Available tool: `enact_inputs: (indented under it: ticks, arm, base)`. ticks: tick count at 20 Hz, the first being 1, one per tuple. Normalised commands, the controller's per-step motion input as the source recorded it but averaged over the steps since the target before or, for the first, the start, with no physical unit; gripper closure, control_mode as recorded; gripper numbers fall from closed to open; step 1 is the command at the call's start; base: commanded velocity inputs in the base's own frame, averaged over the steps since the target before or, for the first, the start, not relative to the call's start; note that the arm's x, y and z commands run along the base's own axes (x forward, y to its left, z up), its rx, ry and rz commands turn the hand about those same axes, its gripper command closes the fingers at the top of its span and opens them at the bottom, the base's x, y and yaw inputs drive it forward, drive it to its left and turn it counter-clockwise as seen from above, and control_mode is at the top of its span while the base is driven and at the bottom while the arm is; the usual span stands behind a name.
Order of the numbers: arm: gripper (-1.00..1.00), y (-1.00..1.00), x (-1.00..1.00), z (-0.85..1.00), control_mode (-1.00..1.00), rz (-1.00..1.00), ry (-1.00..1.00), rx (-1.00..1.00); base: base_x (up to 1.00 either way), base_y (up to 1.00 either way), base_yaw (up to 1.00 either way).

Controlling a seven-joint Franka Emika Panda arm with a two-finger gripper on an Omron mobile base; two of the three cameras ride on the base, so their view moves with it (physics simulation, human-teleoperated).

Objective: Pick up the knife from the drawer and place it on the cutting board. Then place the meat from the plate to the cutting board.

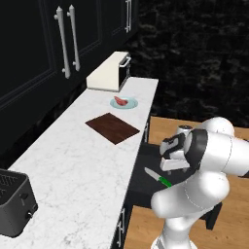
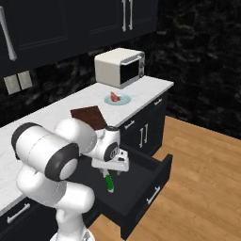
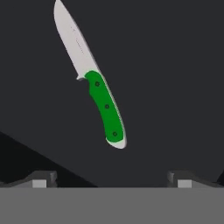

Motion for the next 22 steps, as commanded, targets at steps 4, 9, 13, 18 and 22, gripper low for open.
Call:
enact_inputs:
  ticks: [4, 9, 13, 18, 22]
  arm:
    - [-1.00, 0.00, 0.36, -0.34, -1.00, 0.06, 0.00, 0.00]
    - [-1.00, 0.00, 0.31, -0.36, -1.00, 0.05, 0.00, 0.00]
    - [-1.00, 0.10, 0.07, -0.30, -1.00, 0.03, 0.06, 0.00]
    - [-1.00, 0.20, 0.10, -0.31, -1.00, 0.01, 0.04, 0.00]
    - [-1.00, 0.03, 0.04, -0.25, -1.00, 0.01, 0.00, 0.00]
  base:
    - [0.00, 0.00, 0.00]
    - [0.00, 0.00, 0.00]
    - [0.00, 0.00, 0.00]
    - [0.00, 0.00, 0.00]
    - [0.00, 0.00, 0.00]
